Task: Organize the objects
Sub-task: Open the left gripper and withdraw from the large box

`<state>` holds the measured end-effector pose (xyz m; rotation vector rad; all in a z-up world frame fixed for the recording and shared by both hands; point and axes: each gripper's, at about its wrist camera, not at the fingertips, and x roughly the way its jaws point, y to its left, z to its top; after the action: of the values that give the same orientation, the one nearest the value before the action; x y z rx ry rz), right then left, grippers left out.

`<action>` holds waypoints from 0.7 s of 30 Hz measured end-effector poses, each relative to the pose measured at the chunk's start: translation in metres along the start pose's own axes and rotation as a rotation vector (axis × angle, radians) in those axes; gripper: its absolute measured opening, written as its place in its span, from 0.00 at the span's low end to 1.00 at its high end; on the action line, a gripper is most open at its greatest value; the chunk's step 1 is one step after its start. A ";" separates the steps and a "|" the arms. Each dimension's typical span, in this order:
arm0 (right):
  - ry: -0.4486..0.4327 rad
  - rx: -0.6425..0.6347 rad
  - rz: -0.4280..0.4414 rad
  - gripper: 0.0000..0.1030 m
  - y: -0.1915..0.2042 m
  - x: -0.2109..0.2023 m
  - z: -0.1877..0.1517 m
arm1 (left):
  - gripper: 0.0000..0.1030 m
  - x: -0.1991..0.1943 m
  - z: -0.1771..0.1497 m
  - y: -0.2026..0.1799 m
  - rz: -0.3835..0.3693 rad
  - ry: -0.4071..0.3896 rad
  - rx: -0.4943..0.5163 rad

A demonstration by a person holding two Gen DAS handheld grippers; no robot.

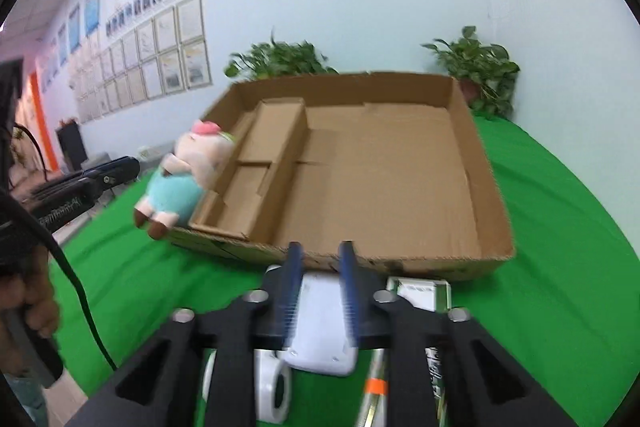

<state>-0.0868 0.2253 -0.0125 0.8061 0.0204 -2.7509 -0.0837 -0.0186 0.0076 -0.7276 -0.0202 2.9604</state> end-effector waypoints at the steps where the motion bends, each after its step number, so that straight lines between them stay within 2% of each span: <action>1: 0.005 0.012 0.013 0.12 -0.003 -0.002 -0.002 | 0.01 -0.003 -0.001 -0.003 -0.007 -0.012 -0.004; 3: 0.000 0.024 0.012 0.12 -0.006 -0.008 -0.005 | 0.01 -0.009 -0.002 -0.007 -0.028 -0.035 -0.003; 4: -0.008 0.030 0.008 0.14 -0.007 -0.011 -0.006 | 0.06 -0.012 -0.002 -0.010 -0.009 -0.046 0.003; 5: -0.011 0.037 0.001 0.28 -0.009 -0.013 -0.006 | 0.15 -0.014 -0.002 -0.012 0.017 -0.047 0.012; 6: -0.008 0.041 -0.003 0.43 -0.010 -0.014 -0.005 | 0.51 -0.015 -0.001 -0.015 0.038 -0.046 0.022; 7: -0.006 0.045 0.001 0.86 -0.010 -0.013 -0.004 | 0.86 -0.017 -0.001 -0.016 0.043 -0.058 0.027; 8: -0.019 0.055 0.016 0.98 -0.013 -0.016 -0.004 | 0.90 -0.022 -0.002 -0.016 0.042 -0.092 0.021; 9: -0.022 0.057 0.016 1.00 -0.011 -0.017 -0.004 | 0.90 -0.024 -0.002 -0.016 0.039 -0.110 0.016; 13: -0.015 0.035 0.024 1.00 -0.006 -0.018 -0.004 | 0.90 -0.018 -0.001 -0.011 0.015 -0.070 -0.010; 16: -0.008 0.032 0.076 1.00 -0.004 -0.017 -0.006 | 0.90 -0.014 -0.003 -0.002 -0.021 -0.047 -0.059; 21: -0.043 0.020 0.118 1.00 -0.003 -0.027 -0.006 | 0.90 -0.012 -0.005 0.000 -0.020 -0.025 -0.065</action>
<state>-0.0627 0.2355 -0.0040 0.7283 -0.0611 -2.6600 -0.0707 -0.0193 0.0090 -0.6942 -0.1246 2.9623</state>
